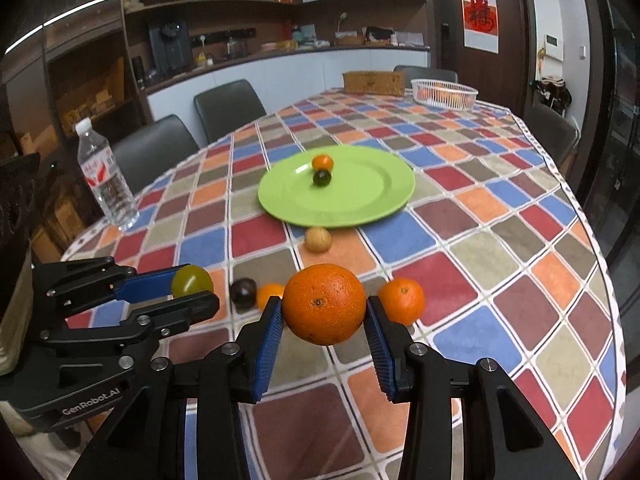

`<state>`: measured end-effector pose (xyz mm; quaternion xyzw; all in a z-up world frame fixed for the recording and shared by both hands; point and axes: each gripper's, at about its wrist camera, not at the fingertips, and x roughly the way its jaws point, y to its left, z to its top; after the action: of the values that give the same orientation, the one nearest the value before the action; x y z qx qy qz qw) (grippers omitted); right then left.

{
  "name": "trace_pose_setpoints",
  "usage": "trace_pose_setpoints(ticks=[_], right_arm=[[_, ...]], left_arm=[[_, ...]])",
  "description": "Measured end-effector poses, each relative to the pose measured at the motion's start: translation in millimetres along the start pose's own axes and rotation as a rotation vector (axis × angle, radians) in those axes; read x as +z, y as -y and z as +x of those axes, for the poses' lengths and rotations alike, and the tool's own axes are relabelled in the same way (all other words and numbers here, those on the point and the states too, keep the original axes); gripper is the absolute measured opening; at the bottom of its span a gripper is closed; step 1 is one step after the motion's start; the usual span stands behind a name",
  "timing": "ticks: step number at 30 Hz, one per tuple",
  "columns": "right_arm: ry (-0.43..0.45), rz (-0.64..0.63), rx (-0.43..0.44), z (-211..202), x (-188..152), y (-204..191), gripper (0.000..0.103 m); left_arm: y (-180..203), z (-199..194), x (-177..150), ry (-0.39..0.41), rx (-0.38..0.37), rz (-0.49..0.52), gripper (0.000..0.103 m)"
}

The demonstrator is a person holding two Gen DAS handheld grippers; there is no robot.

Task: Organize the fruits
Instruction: 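Grasp the green tomato with the left tool while the right tool grasps the large orange, then carry the green tomato and large orange in both tools over the plate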

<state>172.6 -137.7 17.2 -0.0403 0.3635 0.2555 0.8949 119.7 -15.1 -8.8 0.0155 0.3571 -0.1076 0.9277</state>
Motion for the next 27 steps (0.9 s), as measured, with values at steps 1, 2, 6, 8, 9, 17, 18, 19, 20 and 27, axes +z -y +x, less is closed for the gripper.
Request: trace_pose_setpoints(ticks=[1, 2, 6, 8, 9, 17, 18, 19, 20, 27], right_arm=[[0.007, 0.0, 0.001, -1, 2, -1, 0.042], [0.013, -0.001, 0.001, -3, 4, -2, 0.042], [0.037, -0.002, -0.002, -5, 13, -3, 0.042], [0.05, 0.002, -0.004, -6, 19, -2, 0.042], [0.056, 0.004, -0.006, -7, 22, -2, 0.042], [0.093, 0.0, -0.009, -3, 47, 0, 0.042], [0.096, -0.002, -0.01, -2, 49, 0, 0.042], [0.1, -0.003, -0.011, -2, 52, -1, 0.042], [0.103, -0.005, -0.012, -1, 55, 0, 0.042], [0.106, -0.01, -0.02, 12, 73, 1, 0.042]], left_arm=[[0, -1, 2, 0.008, 0.003, 0.0, 0.026], [-1, -2, 4, 0.014, 0.006, 0.001, 0.026], [-3, -6, 13, 0.042, 0.017, 0.004, 0.026], [-5, -6, 18, 0.053, 0.023, 0.004, 0.026], [-6, -6, 20, 0.058, 0.025, 0.005, 0.026], [-17, -1, 43, 0.096, 0.044, 0.013, 0.025], [-18, 0, 45, 0.097, 0.043, 0.012, 0.025], [-20, 2, 47, 0.097, 0.043, 0.008, 0.025], [-22, 4, 50, 0.098, 0.042, 0.005, 0.025], [-34, 19, 66, 0.092, 0.049, -0.009, 0.025]])
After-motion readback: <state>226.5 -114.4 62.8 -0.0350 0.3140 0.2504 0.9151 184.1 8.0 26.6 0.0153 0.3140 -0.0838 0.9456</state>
